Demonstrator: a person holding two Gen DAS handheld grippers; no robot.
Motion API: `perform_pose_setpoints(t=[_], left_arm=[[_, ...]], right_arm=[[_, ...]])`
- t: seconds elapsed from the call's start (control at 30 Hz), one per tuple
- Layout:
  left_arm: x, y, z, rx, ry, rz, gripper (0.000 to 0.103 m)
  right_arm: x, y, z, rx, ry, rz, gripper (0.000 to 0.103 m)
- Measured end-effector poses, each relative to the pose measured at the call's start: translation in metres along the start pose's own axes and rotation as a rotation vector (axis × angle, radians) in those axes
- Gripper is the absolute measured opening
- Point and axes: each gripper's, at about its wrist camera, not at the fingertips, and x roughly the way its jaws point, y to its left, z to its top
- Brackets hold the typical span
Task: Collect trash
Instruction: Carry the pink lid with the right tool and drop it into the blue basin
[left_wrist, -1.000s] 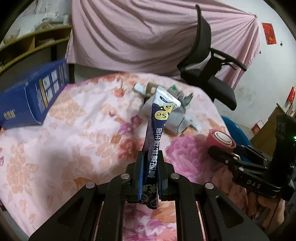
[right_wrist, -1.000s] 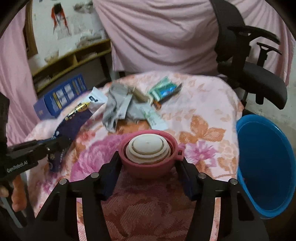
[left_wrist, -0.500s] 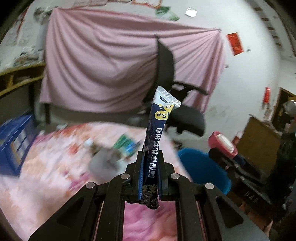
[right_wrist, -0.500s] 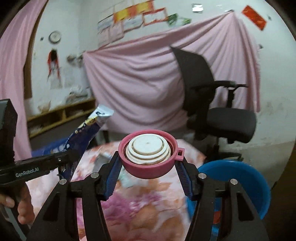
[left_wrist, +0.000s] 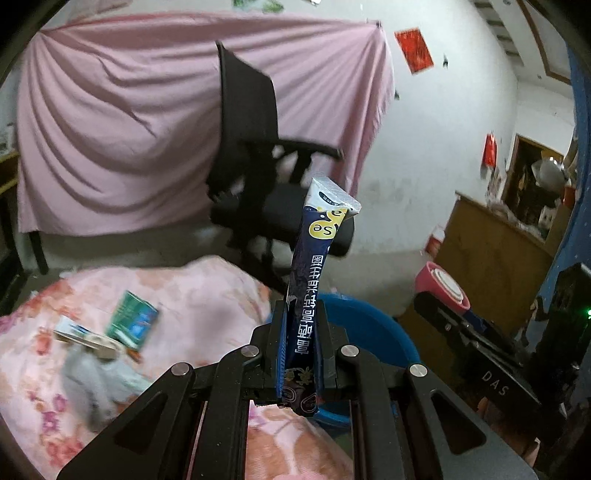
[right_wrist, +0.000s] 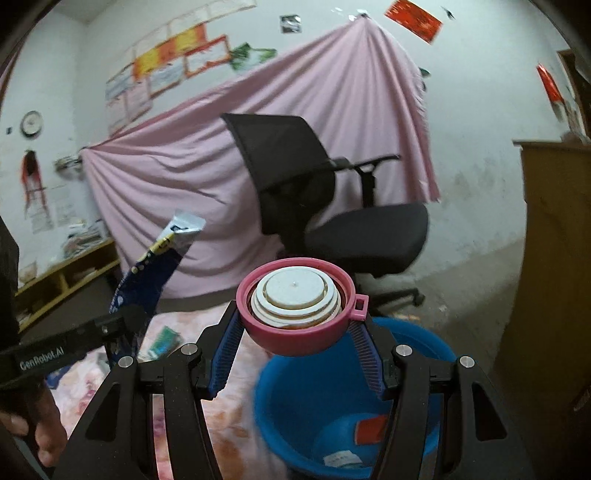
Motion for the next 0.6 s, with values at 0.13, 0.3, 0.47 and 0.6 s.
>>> perform_pose_setpoints(t=[0.13, 0.3, 0.47, 0.6], left_arm=[[0.032, -0.007, -0.010, -0.025, 0.098, -0.030, 0.010], [0.068, -0.005, -0.018, -0.058, 0.202, -0.049, 0.010], [0.086, 0.000, -0.024, -0.097, 0.260, -0.063, 0.010], [0.093, 0.005, -0.026, -0.120, 0.281, -0.070, 0.017]], right_arm=[[0.010, -0.019, -0.006, 0.036, 0.059, -0.031, 0.057], [0.024, -0.034, -0.012, 0.071, 0.127, -0.050, 0.057], [0.035, -0.048, -0.020, 0.161, 0.194, -0.023, 0.059], [0.035, -0.055, -0.023, 0.194, 0.210, -0.025, 0.060]])
